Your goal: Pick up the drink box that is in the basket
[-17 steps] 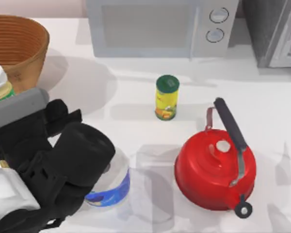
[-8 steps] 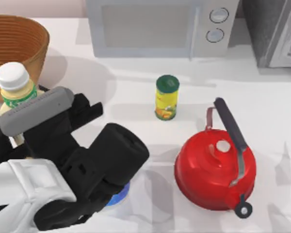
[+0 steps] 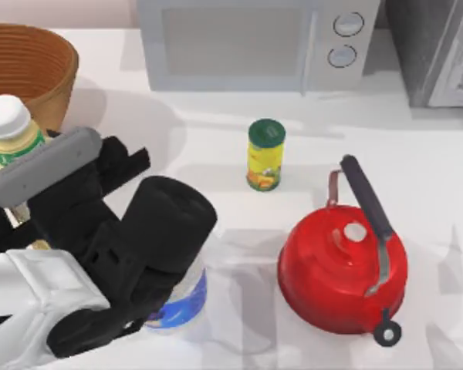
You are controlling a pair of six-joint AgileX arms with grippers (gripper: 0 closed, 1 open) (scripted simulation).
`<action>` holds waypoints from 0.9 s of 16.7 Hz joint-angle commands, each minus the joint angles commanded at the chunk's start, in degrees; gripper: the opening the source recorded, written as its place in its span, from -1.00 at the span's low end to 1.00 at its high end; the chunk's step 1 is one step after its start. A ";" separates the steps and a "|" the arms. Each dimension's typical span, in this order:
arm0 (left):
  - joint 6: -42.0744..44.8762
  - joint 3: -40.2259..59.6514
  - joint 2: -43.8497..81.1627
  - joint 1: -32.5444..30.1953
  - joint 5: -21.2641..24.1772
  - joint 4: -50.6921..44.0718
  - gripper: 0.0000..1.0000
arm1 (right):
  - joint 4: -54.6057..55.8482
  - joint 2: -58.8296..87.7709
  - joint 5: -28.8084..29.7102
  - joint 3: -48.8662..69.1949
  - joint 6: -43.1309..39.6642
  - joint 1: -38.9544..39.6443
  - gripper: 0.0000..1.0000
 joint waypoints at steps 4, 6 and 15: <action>13.18 -2.47 3.16 4.45 1.80 17.94 -1.00 | 0.00 0.00 0.00 0.00 0.00 0.00 1.00; 20.59 -4.10 5.69 6.10 3.06 30.41 -1.00 | 0.00 0.00 0.00 0.00 0.00 0.00 1.00; 47.76 -11.81 19.04 7.08 8.14 81.93 -1.00 | 0.00 0.00 0.00 0.00 0.00 0.00 1.00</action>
